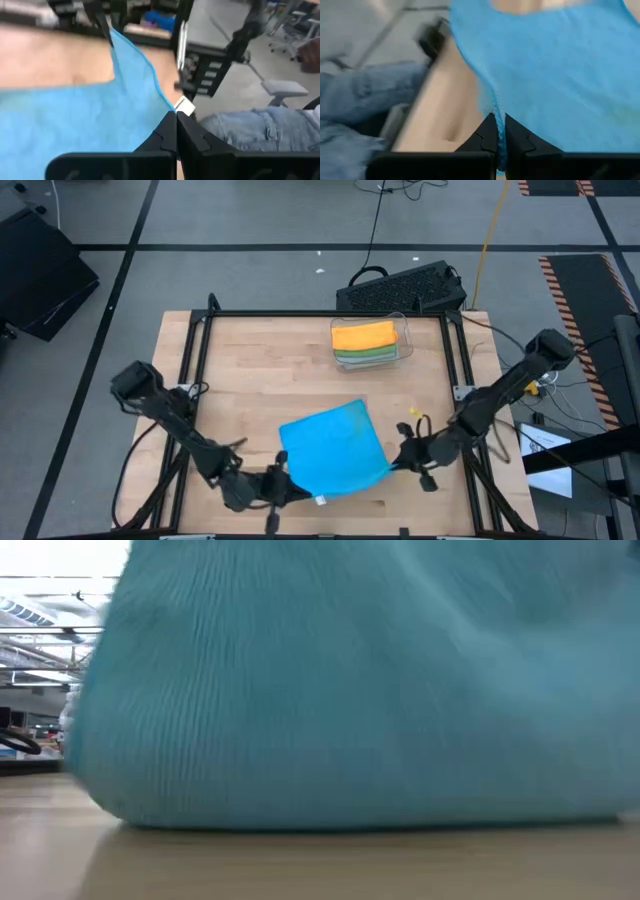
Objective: Fold microfiber towels
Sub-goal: Fold the blue microfiber towel
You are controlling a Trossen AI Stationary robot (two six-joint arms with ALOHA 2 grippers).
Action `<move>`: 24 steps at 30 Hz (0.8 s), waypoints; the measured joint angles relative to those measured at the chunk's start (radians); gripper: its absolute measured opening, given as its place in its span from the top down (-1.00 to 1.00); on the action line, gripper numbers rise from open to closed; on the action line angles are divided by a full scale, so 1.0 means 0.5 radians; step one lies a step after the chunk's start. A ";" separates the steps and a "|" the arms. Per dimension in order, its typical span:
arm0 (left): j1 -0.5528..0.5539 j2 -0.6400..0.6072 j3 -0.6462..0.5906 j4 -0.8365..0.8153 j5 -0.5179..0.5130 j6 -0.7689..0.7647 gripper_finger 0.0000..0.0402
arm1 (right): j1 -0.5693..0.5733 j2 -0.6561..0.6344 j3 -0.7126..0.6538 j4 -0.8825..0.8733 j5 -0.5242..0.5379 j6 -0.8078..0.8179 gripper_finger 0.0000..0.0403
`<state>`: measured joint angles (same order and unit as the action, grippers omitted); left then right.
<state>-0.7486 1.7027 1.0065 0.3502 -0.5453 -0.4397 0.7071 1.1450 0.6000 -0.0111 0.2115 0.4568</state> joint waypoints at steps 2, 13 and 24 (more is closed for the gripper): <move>0.000 0.069 0.000 -0.018 -0.002 -0.095 0.99 | -0.017 0.084 -0.046 0.038 0.051 0.013 0.99; -0.006 0.123 0.000 -0.474 -0.333 -0.514 0.98 | -0.329 0.273 -0.057 0.067 0.163 -0.230 0.99; 0.135 0.123 0.000 -0.978 -0.379 -0.741 0.99 | -0.751 0.296 -0.058 0.061 0.147 -0.611 0.99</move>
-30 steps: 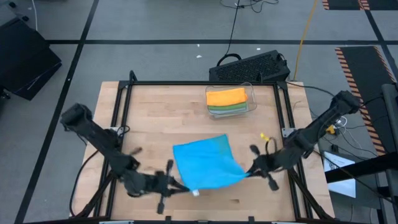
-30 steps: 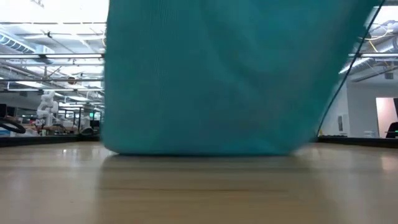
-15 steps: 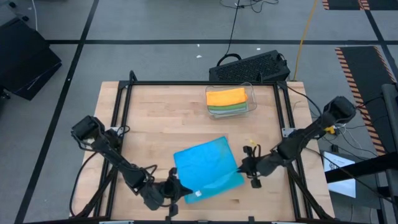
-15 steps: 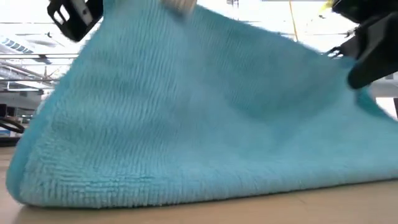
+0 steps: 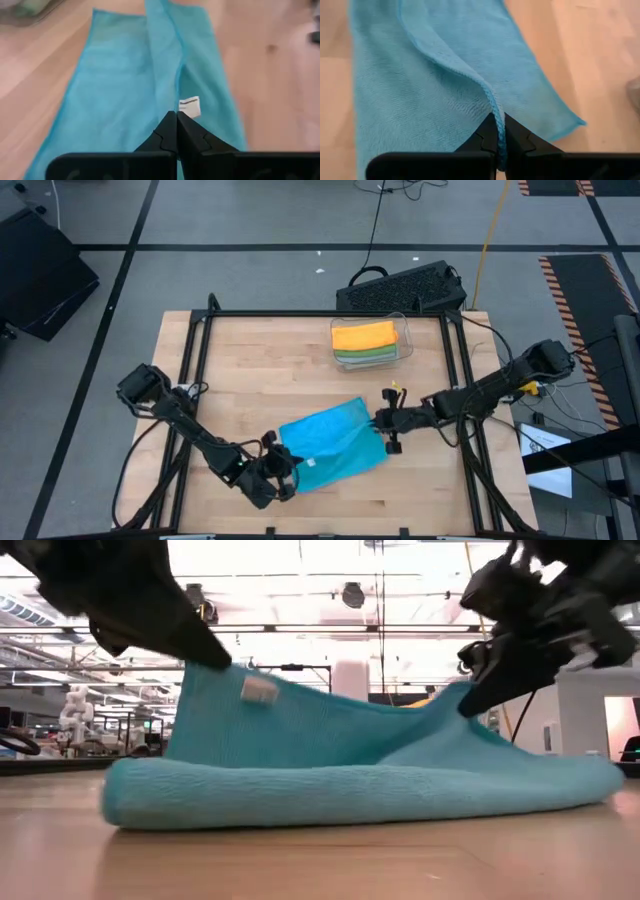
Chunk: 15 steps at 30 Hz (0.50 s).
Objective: Fold microfiber towels
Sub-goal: Fold the blue microfiber towel
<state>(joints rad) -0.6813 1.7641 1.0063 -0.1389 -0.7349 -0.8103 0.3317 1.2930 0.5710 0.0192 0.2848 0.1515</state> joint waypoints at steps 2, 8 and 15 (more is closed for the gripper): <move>0.026 0.000 0.000 -0.104 0.002 -0.089 0.98 | -0.062 0.000 -0.019 0.030 -0.007 -0.045 0.99; 0.042 0.000 0.000 -0.228 -0.005 -0.166 0.99 | -0.218 0.000 -0.145 0.276 -0.107 -0.130 0.99; 0.033 -0.007 0.000 -0.190 0.006 -0.162 0.99 | -0.316 0.000 -0.247 0.534 -0.103 -0.228 0.99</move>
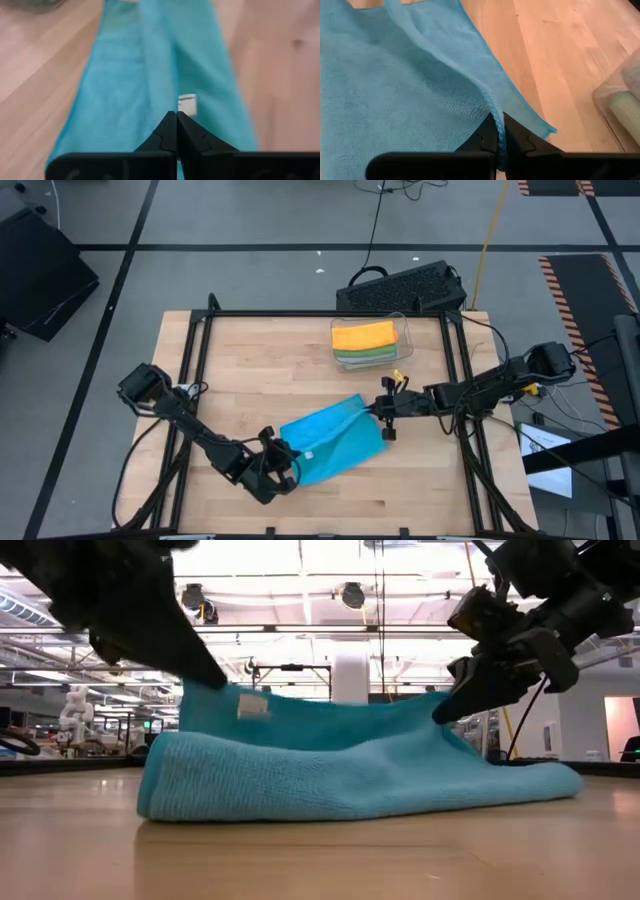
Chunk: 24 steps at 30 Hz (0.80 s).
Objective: Fold microfiber towels
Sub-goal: Fold the blue microfiber towel
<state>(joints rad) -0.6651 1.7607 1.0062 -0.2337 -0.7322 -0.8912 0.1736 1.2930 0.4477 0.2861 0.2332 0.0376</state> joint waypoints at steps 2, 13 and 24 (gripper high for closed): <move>-0.039 -0.042 0.000 0.052 -0.002 0.070 0.98 | -0.001 0.000 0.000 0.001 -0.003 -0.002 0.99; -0.017 -0.119 -0.016 -0.332 -0.105 -0.213 0.99 | -0.091 0.118 0.001 0.137 -0.001 -0.160 0.99; 0.247 -0.104 -0.142 -0.423 0.224 -0.287 0.90 | -0.155 0.290 0.000 0.317 0.280 -0.260 0.72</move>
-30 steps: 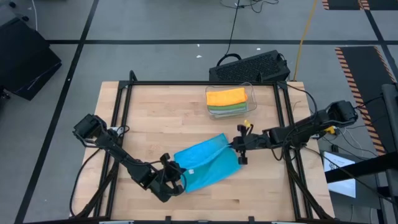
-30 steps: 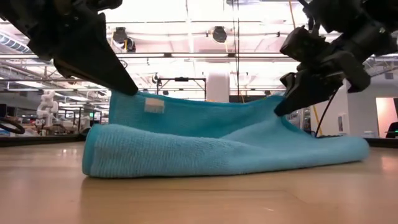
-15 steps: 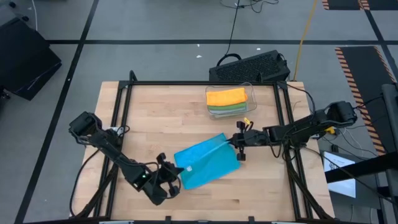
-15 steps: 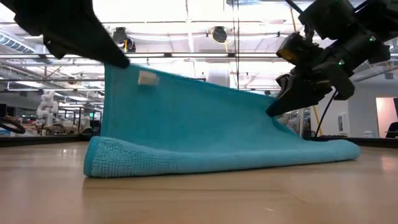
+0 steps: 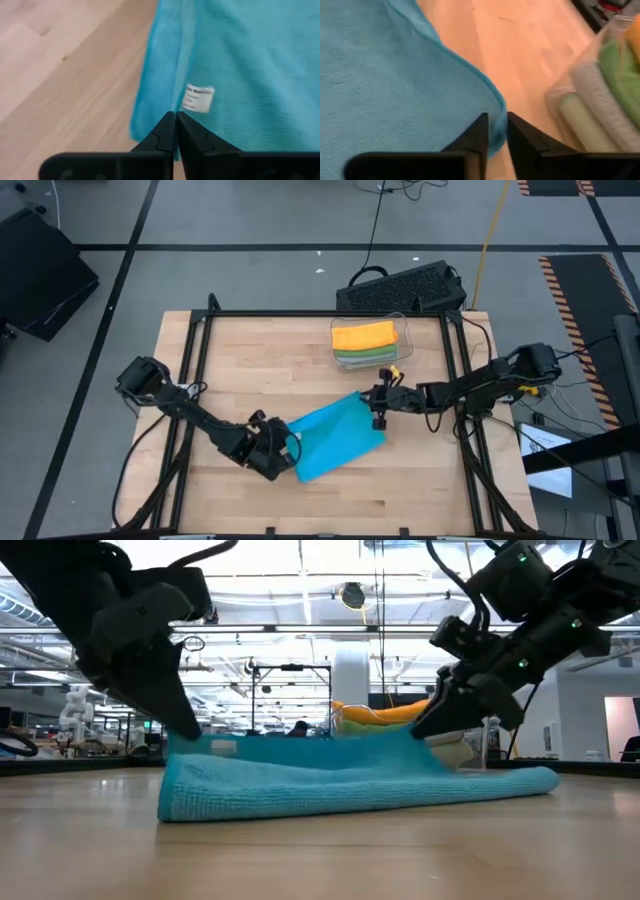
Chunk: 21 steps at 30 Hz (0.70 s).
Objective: Fold microfiber towels
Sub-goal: Fold the blue microfiber towel
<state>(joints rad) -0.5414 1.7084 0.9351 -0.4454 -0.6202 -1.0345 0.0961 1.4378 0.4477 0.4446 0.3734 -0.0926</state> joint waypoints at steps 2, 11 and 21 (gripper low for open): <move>0.008 0.000 0.001 -0.086 -0.021 -0.085 0.90 | -0.009 -0.017 0.000 0.000 0.061 -0.004 0.57; 0.057 -0.012 0.001 -0.170 -0.240 -0.094 0.53 | 0.083 -0.296 0.000 -0.129 0.142 0.080 0.05; -0.030 -0.093 0.022 0.377 -0.263 0.529 0.12 | 0.454 -0.289 -0.139 0.027 -0.231 0.416 0.12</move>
<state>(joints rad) -0.5562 1.6621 0.9463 -0.2568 -0.7518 -0.7701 0.3230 1.2932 0.3781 0.4580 0.2577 0.1155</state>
